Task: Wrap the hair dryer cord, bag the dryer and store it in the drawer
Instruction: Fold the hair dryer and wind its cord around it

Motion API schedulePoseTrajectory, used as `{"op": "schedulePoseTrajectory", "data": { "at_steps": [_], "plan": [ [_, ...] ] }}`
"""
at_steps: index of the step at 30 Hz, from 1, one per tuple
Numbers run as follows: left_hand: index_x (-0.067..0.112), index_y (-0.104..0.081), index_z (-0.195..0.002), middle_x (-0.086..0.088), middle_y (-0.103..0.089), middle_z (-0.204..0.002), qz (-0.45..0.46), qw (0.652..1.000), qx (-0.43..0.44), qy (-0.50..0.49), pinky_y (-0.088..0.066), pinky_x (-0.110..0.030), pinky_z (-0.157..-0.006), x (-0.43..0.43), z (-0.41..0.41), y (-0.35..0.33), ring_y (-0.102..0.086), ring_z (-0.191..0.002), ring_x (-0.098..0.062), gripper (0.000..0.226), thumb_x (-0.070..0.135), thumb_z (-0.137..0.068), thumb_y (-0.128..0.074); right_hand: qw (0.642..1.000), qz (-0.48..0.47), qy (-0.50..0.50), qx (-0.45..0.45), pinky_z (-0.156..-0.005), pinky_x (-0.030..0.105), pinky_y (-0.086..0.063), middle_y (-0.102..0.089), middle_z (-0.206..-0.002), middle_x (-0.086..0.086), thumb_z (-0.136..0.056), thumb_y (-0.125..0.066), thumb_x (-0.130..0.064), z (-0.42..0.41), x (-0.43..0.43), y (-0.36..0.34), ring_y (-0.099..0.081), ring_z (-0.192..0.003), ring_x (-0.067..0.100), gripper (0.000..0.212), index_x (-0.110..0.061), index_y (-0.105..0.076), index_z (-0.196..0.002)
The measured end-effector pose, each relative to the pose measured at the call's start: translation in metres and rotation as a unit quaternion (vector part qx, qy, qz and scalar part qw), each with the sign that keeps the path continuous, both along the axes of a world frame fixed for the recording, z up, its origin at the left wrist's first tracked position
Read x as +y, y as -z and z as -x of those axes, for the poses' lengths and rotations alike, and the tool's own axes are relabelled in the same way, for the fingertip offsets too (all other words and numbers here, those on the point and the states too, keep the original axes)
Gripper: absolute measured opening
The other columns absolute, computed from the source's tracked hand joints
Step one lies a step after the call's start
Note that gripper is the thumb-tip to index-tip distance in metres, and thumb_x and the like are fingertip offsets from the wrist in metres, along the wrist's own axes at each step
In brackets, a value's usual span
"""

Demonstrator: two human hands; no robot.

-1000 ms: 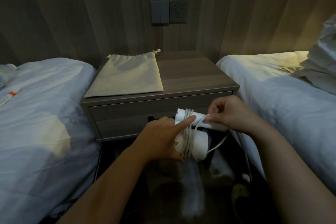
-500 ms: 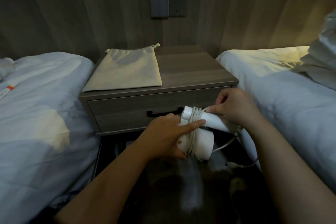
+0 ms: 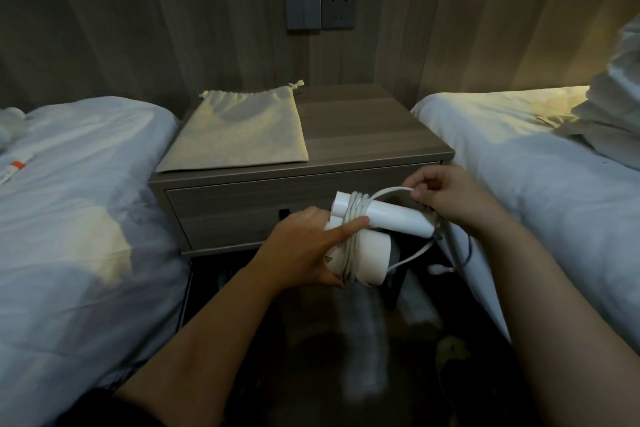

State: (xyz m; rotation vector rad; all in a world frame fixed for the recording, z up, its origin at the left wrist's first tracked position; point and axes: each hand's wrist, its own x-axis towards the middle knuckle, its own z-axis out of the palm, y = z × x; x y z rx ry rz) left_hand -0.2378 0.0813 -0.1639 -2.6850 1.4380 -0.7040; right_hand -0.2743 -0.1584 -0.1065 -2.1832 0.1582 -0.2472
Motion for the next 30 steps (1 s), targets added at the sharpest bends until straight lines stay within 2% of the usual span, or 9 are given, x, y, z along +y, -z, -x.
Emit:
{"op": "schedulePoseTrajectory", "data": {
  "at_steps": [3, 8, 10, 13, 16, 18, 21, 25, 30],
  "plan": [
    [0.03, -0.036, -0.135, -0.004, -0.066, -0.087, 0.013, 1.0, -0.001, -0.006, -0.046, -0.024, -0.052, 0.001, -0.001, 0.001, -0.062, -0.07, -0.017, 0.109, 0.073, -0.043, -0.074, 0.998, -0.059, -0.001, 0.013, -0.056, 0.025, -0.042, -0.06, -0.058, 0.001, -0.083, -0.061, 0.002, -0.004, -0.008, 0.005, -0.051, -0.055, 0.012, 0.024, -0.017, -0.064, -0.069],
    [0.031, -0.027, -0.139, -0.01, -0.064, -0.098, 0.013, 0.998, 0.061, 0.005, -0.033, -0.025, -0.061, -0.002, 0.002, 0.004, -0.061, -0.079, -0.022, 0.106, 0.066, -0.051, -0.076, 0.992, -0.084, 0.046, 0.081, -0.041, 0.018, -0.034, -0.053, -0.036, -0.005, -0.073, -0.077, -0.026, -0.007, -0.028, 0.015, -0.042, -0.034, 0.005, 0.028, -0.008, -0.062, -0.057],
    [0.036, -0.016, -0.139, -0.012, -0.061, -0.105, 0.01, 0.994, 0.11, 0.001, -0.035, -0.027, -0.067, -0.003, 0.004, 0.004, -0.059, -0.088, -0.025, 0.105, 0.064, -0.057, -0.074, 0.982, -0.148, 0.016, 0.121, -0.041, 0.018, -0.035, -0.054, -0.04, -0.003, -0.057, -0.086, -0.038, -0.005, -0.031, 0.018, -0.044, -0.037, 0.008, 0.035, -0.01, -0.065, -0.056],
    [0.044, -0.005, -0.136, -0.01, -0.057, -0.116, 0.084, 0.974, 0.208, -0.012, -0.047, -0.035, -0.082, -0.005, 0.008, 0.004, -0.054, -0.103, -0.025, 0.106, 0.06, -0.059, -0.076, 0.908, -0.391, -0.077, 0.128, -0.042, 0.018, -0.046, -0.063, -0.053, 0.001, -0.018, -0.094, -0.038, -0.009, -0.039, 0.031, -0.056, -0.044, 0.009, 0.056, -0.013, -0.073, -0.063],
    [0.051, -0.007, -0.138, -0.004, -0.052, -0.132, 0.195, 0.934, 0.297, -0.037, -0.041, -0.034, -0.1, -0.01, 0.013, 0.003, -0.048, -0.119, -0.019, 0.112, 0.054, -0.055, -0.082, 0.835, -0.514, -0.148, 0.124, -0.039, 0.019, -0.044, -0.06, -0.058, 0.003, -0.025, -0.095, -0.026, -0.012, -0.034, 0.038, -0.052, -0.043, 0.009, 0.057, -0.012, -0.07, -0.076],
    [0.056, -0.007, -0.133, 0.002, -0.049, -0.137, 0.27, 0.898, 0.346, -0.043, -0.038, -0.027, -0.1, -0.013, 0.014, 0.002, -0.047, -0.123, -0.015, 0.113, 0.049, -0.052, -0.085, 0.823, -0.534, -0.158, 0.109, -0.041, 0.021, -0.045, -0.064, -0.064, 0.005, -0.029, -0.095, -0.02, -0.017, -0.027, 0.043, -0.054, -0.045, 0.009, 0.058, -0.011, -0.07, -0.081],
    [0.059, -0.022, -0.132, 0.021, -0.05, -0.131, 0.392, 0.804, 0.448, -0.011, -0.043, -0.022, -0.098, -0.016, 0.017, 0.002, -0.051, -0.121, -0.003, 0.109, 0.038, -0.049, -0.088, 0.836, -0.523, -0.126, 0.103, -0.049, 0.022, -0.053, -0.068, -0.071, 0.007, -0.034, -0.092, -0.015, -0.021, -0.014, 0.049, -0.061, -0.053, 0.012, 0.071, -0.007, -0.061, -0.098],
    [0.041, -0.033, -0.13, 0.023, -0.047, -0.126, 0.485, 0.706, 0.515, 0.034, -0.046, -0.009, -0.082, -0.022, 0.019, -0.009, -0.055, -0.103, 0.015, 0.094, 0.007, -0.059, -0.084, 0.901, -0.42, -0.059, 0.088, -0.043, 0.021, -0.046, -0.064, -0.062, 0.009, -0.074, -0.057, 0.004, -0.021, 0.0, 0.05, -0.056, -0.048, 0.014, 0.017, -0.007, -0.069, -0.08],
    [0.016, -0.031, -0.143, -0.01, -0.052, -0.135, 0.568, 0.624, 0.536, 0.016, -0.052, -0.028, -0.09, -0.021, 0.013, -0.018, -0.058, -0.113, -0.019, 0.111, 0.046, -0.046, -0.075, 0.949, -0.298, -0.075, 0.066, -0.033, 0.013, -0.023, -0.054, -0.05, 0.003, -0.091, -0.045, 0.003, -0.009, 0.013, 0.032, -0.033, -0.032, 0.006, 0.03, -0.013, -0.066, -0.079]
  ]
}}
